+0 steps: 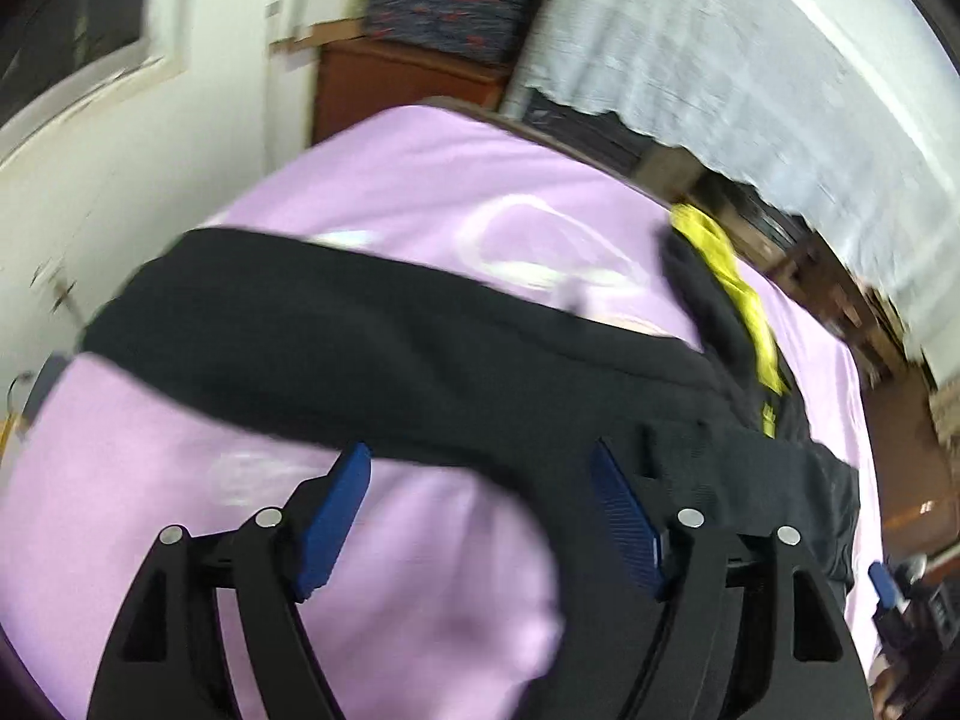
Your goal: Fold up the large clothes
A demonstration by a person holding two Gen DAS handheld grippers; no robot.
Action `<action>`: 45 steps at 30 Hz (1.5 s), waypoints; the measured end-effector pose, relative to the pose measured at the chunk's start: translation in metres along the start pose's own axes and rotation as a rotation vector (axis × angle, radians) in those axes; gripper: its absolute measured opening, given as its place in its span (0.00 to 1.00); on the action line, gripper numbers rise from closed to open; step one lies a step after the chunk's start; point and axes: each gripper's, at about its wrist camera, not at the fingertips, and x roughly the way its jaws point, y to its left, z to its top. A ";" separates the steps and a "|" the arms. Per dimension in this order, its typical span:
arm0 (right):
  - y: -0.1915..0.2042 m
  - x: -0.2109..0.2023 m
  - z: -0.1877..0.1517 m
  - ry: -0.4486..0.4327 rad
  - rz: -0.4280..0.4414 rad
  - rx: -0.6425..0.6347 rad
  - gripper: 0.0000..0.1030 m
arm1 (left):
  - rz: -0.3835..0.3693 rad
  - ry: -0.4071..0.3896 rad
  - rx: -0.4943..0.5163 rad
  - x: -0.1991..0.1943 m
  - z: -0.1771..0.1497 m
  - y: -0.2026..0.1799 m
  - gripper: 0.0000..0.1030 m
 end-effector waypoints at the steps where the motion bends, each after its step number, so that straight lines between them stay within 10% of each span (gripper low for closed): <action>1: 0.005 0.002 -0.003 0.011 0.003 -0.020 0.38 | 0.015 0.001 -0.020 -0.003 0.003 0.014 0.74; 10: 0.017 0.026 -0.021 0.085 -0.020 -0.076 0.39 | -0.024 -0.014 -0.308 -0.013 0.012 0.138 0.73; 30: -0.006 0.046 -0.023 0.142 -0.076 -0.027 0.43 | -0.004 -0.123 -0.261 0.019 0.032 0.123 0.76; 45: -0.006 0.049 -0.024 0.137 -0.094 -0.052 0.42 | -0.042 -0.121 -0.311 0.016 0.041 0.148 0.11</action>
